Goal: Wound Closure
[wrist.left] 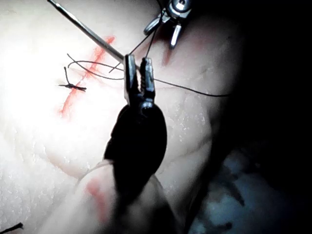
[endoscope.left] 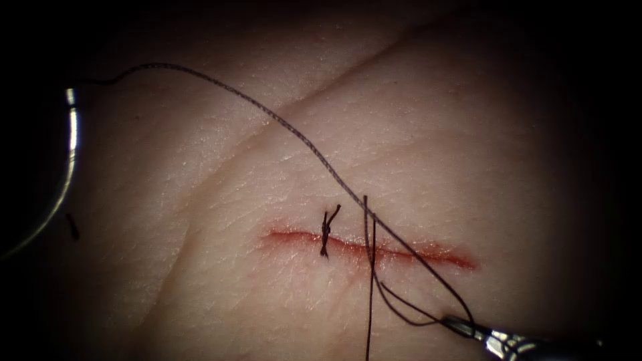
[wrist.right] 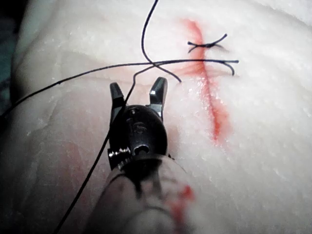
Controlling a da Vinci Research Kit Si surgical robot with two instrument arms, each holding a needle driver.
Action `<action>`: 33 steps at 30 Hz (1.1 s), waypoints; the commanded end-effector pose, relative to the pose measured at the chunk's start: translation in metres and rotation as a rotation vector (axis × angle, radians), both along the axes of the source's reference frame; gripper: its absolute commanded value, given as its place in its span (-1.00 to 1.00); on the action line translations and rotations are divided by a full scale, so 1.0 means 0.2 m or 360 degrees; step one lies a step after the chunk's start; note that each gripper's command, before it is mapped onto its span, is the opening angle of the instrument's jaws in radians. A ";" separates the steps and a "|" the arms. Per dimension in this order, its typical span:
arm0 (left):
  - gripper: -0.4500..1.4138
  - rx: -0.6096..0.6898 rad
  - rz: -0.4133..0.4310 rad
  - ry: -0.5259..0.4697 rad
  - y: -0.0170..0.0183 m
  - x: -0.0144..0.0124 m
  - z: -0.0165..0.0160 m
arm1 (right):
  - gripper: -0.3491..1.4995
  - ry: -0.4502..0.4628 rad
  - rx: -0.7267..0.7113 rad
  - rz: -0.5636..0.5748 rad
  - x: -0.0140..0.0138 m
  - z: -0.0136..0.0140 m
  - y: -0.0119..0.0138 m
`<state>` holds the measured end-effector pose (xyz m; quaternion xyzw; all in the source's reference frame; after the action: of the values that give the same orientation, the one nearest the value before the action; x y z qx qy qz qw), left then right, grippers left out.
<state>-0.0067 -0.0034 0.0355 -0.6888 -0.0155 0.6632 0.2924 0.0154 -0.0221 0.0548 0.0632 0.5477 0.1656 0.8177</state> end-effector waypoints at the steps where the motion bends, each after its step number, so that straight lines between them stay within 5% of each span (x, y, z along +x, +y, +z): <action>1: -1.00 0.0000 -0.0014 0.0002 -0.002 0.000 0.001 | 0.51 -0.0005 0.0000 0.0008 0.002 0.007 -0.002; 14: -1.00 -0.0015 -0.0066 0.0032 -0.003 0.010 -0.004 | 0.62 -0.0032 -0.0017 0.0067 0.009 0.023 0.005; 28: -1.00 -0.0025 -0.0062 0.0024 -0.004 0.009 -0.003 | 0.29 -0.0042 -0.0055 0.0102 0.031 0.048 0.010; 31: -1.00 -0.0028 -0.0063 0.0026 -0.006 0.009 -0.003 | 0.03 -0.0041 -0.0055 0.0094 0.030 0.047 0.008; 32: -1.00 -0.0028 -0.0063 0.0026 -0.006 0.009 -0.003 | -0.24 -0.0041 -0.0064 0.0083 0.028 0.047 0.008; 33: -1.00 -0.0028 -0.0063 0.0026 -0.006 0.009 -0.003 | -0.88 -0.0035 -0.0063 0.0070 0.027 0.046 0.007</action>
<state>-0.0045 -0.0040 0.0344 -0.6864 0.0072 0.6627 0.2993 0.0204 -0.0200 0.0637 0.0314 0.5436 0.1733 0.8207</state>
